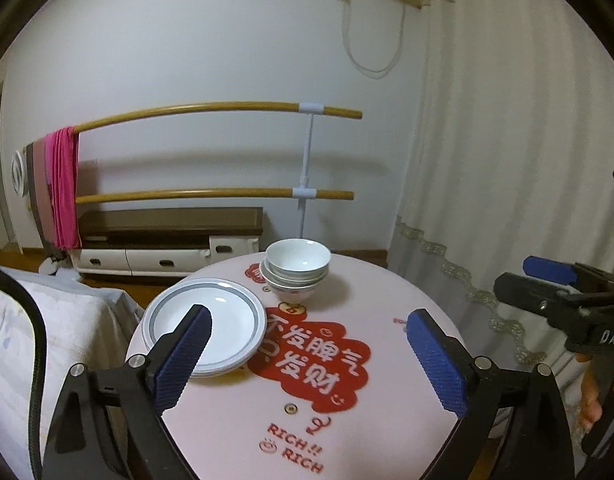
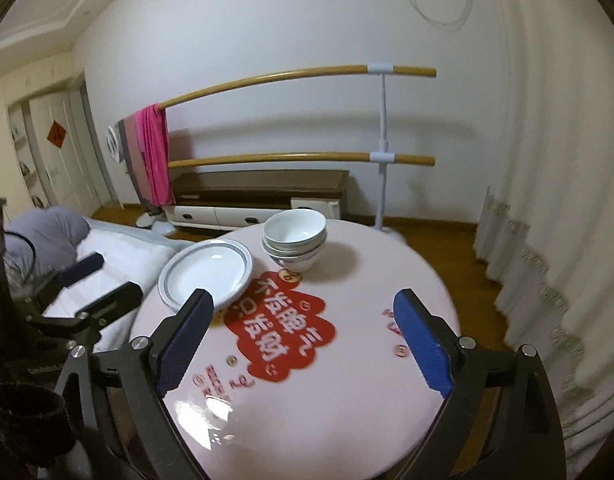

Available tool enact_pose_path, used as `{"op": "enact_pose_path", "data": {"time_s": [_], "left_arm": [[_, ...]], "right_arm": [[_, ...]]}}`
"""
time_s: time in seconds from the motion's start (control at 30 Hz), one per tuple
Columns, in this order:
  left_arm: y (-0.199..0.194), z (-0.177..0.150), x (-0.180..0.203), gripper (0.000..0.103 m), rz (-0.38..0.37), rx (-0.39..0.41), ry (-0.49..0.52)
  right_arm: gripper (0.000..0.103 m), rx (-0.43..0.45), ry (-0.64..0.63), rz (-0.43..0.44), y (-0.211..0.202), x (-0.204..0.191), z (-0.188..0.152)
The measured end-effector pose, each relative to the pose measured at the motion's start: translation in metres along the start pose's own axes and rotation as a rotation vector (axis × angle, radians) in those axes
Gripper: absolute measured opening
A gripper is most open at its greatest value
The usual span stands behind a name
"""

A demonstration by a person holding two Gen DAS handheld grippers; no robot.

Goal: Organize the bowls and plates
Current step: 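Lift both tools up and away from the bowl stack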

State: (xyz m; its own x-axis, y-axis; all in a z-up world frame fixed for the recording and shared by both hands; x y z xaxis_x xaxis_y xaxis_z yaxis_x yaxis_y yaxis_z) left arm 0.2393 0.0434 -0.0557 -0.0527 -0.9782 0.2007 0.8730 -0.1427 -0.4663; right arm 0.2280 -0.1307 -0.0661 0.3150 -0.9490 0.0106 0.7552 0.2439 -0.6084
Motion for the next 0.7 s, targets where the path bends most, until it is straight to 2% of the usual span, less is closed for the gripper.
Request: {"op": "enact_pose_path", "data": {"time_s": [0.07,0.2,0.33,0.4,0.57,0.7], "left_arm": [[-0.012,-0.005,0.004,0.101,0.0,0.002,0.009],[-0.033,-0.014,0.006,0.102,0.011,0.004,0.02],[-0.047,-0.021,0.004,0.102,0.033,0.002,0.02],[-0.051,-0.021,0.007,0.102,0.032,-0.003,0.019],[-0.043,-0.015,0.016,0.102,0.038,-0.026,0.038],[-0.026,-0.008,0.017,0.102,0.044,-0.051,0.04]], "right_arm": [[0.093,-0.009,-0.018,0.003,-0.009,-0.01,-0.007],[0.094,0.005,-0.002,0.002,-0.025,-0.015,-0.019],[0.101,0.039,-0.003,0.0,-0.039,-0.016,-0.026],[0.102,0.053,0.001,0.014,-0.041,-0.018,-0.031],[0.103,0.038,0.016,0.093,-0.031,-0.019,-0.042],[0.103,0.011,0.033,0.092,-0.016,-0.01,-0.05]]}}
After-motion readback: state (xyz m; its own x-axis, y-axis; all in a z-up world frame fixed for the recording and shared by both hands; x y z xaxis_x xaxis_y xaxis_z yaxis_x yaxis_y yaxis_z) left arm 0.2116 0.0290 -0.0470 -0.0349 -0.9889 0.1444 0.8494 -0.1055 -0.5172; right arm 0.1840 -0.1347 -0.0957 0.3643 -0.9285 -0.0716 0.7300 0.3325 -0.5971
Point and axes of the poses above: each gripper's, at about its wrist camera, not at the fingertips, and y roughly the way its jaws point, x to its right, z to its top, the point moved 7 cm from there along y, roughly the way its jaws point, and after that the axes turned 7 degrees about -y, right-handed, at the moved point
